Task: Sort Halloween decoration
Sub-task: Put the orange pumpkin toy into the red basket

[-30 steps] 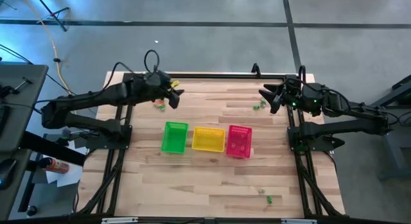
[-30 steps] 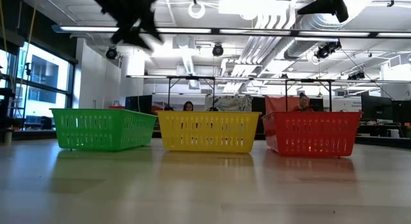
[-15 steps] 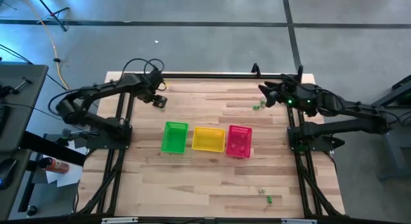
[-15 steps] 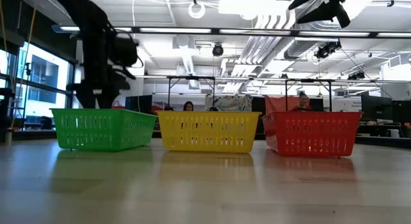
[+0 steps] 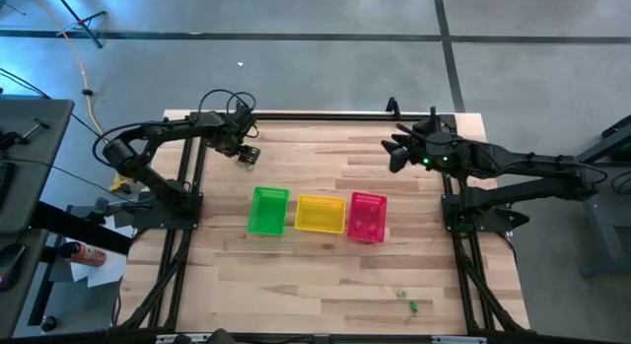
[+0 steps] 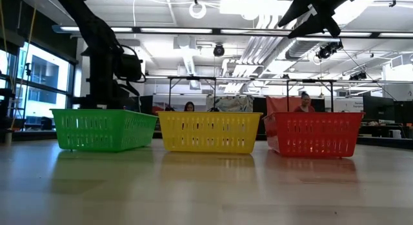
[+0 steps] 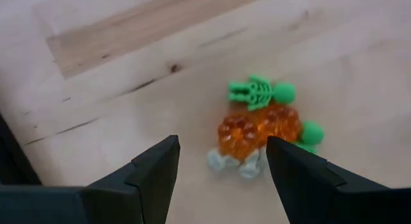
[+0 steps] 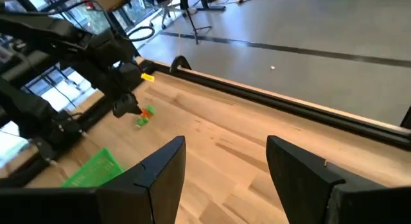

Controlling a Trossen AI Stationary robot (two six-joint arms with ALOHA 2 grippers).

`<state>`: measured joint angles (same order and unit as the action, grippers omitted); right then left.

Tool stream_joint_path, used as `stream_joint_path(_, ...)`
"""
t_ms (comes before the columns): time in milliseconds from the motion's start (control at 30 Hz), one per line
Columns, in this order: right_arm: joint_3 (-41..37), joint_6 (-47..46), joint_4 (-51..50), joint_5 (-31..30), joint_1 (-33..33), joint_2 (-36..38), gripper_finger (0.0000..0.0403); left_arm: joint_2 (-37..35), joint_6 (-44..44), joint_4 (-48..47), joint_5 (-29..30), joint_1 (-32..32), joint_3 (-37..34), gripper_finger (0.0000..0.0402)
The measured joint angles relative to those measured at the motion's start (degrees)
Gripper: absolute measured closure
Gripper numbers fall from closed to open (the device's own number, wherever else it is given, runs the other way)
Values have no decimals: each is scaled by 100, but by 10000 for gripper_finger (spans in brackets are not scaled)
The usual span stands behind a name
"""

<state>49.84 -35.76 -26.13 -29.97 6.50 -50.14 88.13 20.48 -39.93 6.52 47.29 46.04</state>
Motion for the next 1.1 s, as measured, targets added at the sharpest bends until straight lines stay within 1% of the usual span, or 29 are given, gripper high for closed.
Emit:
stream_joint_path(167,0,302,0,-1,0,-5,190,203,67,254,-5,0,28,179)
stream_joint_path(367,1,381,-95,-1,0,-5,190,294,183,242,-7,0,26,179)
stream_joint_path(500,2,386,-218,-1,0,-5,190,278,215,11,-112,-3,22,179)
stream_joint_path(733,0,378,-249,-2,0,-5,190,310,137,-271,-116,-52,-12,179)
stream_joint_path(800,0,371,-251,-1,0,-5,190,305,139,-197,-9,-52,-18,179)
stream_joint_path(967,0,369,-252,-3,0,-5,190,309,139,116,0,-50,-15,179)
stream_joint_path(1100,2,369,-251,-3,0,-5,190,307,145,162,0,-50,-14,179)
